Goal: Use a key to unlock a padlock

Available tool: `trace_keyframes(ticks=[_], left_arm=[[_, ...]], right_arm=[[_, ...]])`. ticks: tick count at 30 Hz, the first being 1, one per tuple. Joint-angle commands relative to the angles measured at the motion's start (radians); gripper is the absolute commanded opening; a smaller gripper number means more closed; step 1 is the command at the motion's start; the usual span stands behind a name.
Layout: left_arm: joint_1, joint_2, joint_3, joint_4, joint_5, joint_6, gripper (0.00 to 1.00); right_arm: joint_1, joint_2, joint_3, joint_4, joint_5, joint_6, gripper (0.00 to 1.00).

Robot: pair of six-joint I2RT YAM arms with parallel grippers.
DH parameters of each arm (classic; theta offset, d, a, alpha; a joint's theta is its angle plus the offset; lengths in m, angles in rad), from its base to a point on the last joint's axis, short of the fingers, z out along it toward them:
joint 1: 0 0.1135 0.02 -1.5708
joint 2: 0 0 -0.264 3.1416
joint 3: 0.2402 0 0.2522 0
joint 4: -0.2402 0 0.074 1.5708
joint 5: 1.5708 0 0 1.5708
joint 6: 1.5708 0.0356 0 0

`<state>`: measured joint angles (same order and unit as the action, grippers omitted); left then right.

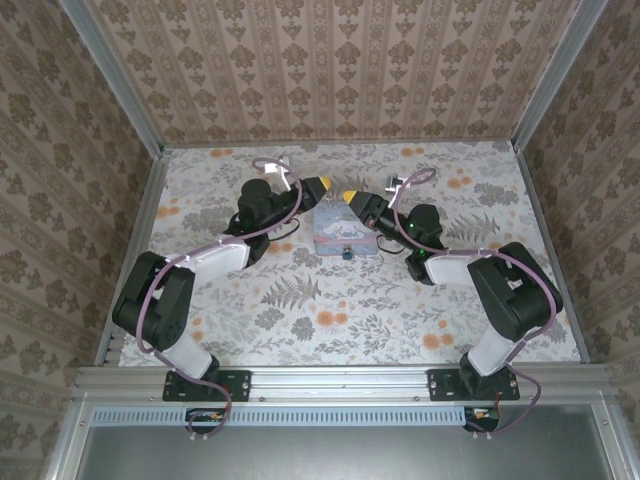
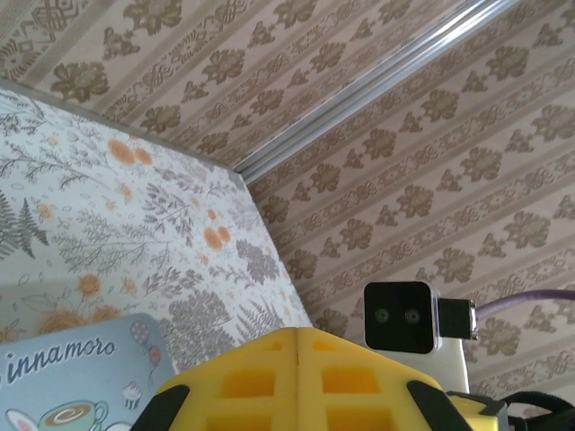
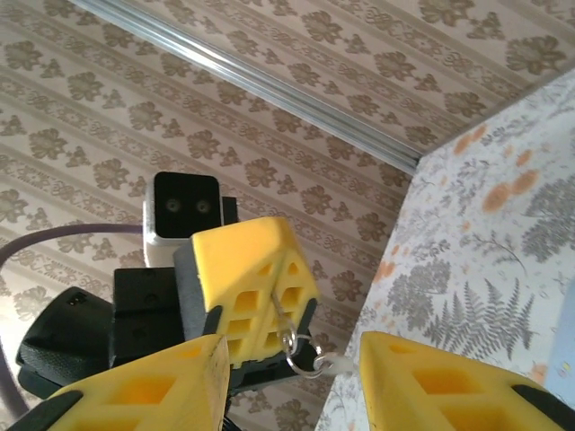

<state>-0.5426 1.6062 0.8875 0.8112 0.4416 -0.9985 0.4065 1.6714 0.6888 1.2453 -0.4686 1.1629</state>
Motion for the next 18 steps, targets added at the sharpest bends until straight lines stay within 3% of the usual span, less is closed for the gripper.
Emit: trace_keyframes(ticks=[1, 18], left_arm=[[-0.005, -0.01, -0.013, 0.088, -0.029, -0.046, 0.0], [-0.028, -0.001, -0.017, 0.112, -0.056, -0.06, 0.0]], right_arm=[[0.003, 0.025, 0.04, 0.074, -0.032, -0.008, 0.44], [0.039, 0.094, 0.126, 0.079, -0.036, -0.007, 0.45]])
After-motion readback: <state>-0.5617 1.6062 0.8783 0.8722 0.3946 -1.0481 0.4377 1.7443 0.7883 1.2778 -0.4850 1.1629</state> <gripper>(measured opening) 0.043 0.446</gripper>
